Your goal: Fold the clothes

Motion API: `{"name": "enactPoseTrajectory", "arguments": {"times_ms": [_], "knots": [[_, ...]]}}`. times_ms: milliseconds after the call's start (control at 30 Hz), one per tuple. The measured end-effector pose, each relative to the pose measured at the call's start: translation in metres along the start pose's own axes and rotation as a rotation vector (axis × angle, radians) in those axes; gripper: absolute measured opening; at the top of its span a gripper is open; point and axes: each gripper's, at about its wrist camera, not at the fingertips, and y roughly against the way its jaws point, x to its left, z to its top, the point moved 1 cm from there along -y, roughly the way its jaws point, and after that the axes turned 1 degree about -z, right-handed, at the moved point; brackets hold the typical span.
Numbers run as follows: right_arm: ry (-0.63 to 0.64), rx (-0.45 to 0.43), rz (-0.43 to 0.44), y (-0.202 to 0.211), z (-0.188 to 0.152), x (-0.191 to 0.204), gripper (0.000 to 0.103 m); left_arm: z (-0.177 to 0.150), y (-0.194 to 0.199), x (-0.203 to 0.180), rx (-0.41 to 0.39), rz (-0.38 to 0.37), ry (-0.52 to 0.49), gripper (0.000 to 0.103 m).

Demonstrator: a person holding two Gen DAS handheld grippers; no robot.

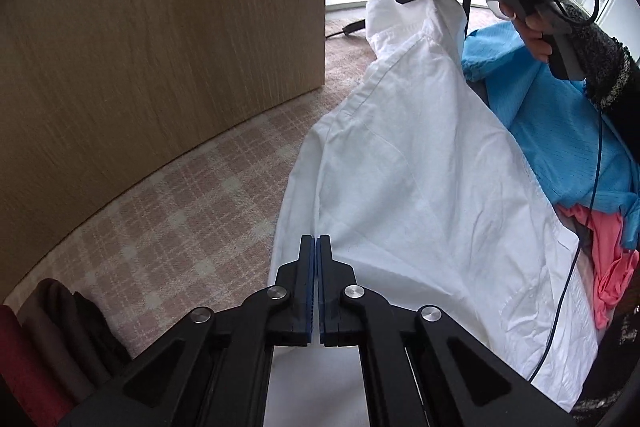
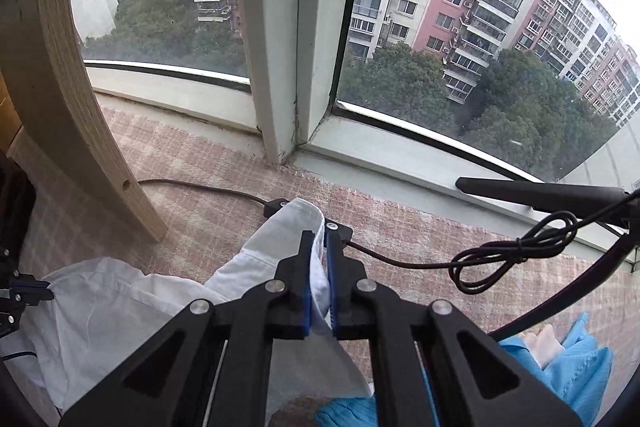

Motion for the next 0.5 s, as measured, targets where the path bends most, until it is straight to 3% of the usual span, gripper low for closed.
{"name": "enactPoseTrajectory", "arguments": {"times_ms": [200,367,433,500], "knots": [[0.005,-0.049,-0.047,-0.008,0.011,0.007,0.005,-0.016,-0.020,0.025,0.068,0.048,-0.005,0.001],[0.114,0.031,-0.140,-0.047,0.005,0.027,0.006,-0.013,-0.025,0.027,0.090,0.061,0.014,0.004],[0.136,0.029,-0.182,-0.043,0.006,0.028,0.012,-0.010,-0.012,0.031,0.084,0.092,0.024,0.004],[0.116,0.015,-0.198,-0.028,0.009,0.024,0.033,-0.011,0.017,0.036,0.042,0.112,0.045,0.005]]}}
